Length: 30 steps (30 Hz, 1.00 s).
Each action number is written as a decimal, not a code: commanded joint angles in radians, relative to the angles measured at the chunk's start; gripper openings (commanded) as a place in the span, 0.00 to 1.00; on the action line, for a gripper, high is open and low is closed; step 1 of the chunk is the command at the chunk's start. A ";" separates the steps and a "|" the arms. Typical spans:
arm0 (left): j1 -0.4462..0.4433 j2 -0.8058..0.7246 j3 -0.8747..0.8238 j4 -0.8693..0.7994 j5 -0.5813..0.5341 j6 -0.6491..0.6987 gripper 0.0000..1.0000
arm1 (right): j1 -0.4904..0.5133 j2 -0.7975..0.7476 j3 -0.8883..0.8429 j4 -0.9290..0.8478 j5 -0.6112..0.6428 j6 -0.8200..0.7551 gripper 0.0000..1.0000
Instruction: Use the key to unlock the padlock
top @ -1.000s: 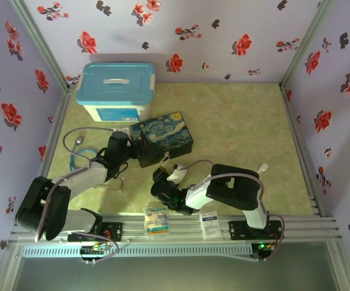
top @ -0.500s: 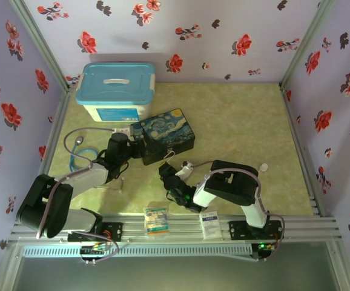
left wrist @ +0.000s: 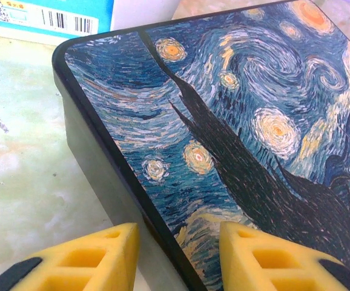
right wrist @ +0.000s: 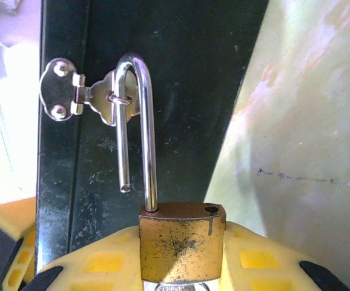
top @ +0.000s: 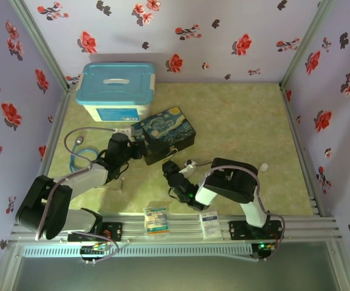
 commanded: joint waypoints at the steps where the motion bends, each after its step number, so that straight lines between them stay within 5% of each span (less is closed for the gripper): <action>1: -0.001 0.007 -0.024 -0.232 -0.017 0.042 0.39 | -0.045 -0.023 -0.021 -0.367 0.124 0.011 0.18; 8: -0.001 -0.009 0.069 -0.280 0.011 0.012 0.44 | -0.023 -0.086 0.064 -0.716 0.167 -0.079 0.19; 11: -0.002 -0.034 0.105 -0.263 0.017 -0.055 0.67 | 0.000 -0.092 0.042 -0.694 0.166 -0.076 0.19; 16: 0.015 -0.003 0.131 -0.164 0.003 -0.189 0.85 | 0.044 -0.122 0.038 -0.684 0.190 -0.116 0.19; 23: -0.008 0.160 0.188 -0.053 0.040 -0.267 0.85 | 0.043 -0.082 0.011 -0.562 0.154 -0.114 0.17; 30: -0.073 0.319 0.273 -0.295 -0.125 -0.163 0.54 | 0.043 -0.084 -0.024 -0.484 0.168 -0.125 0.17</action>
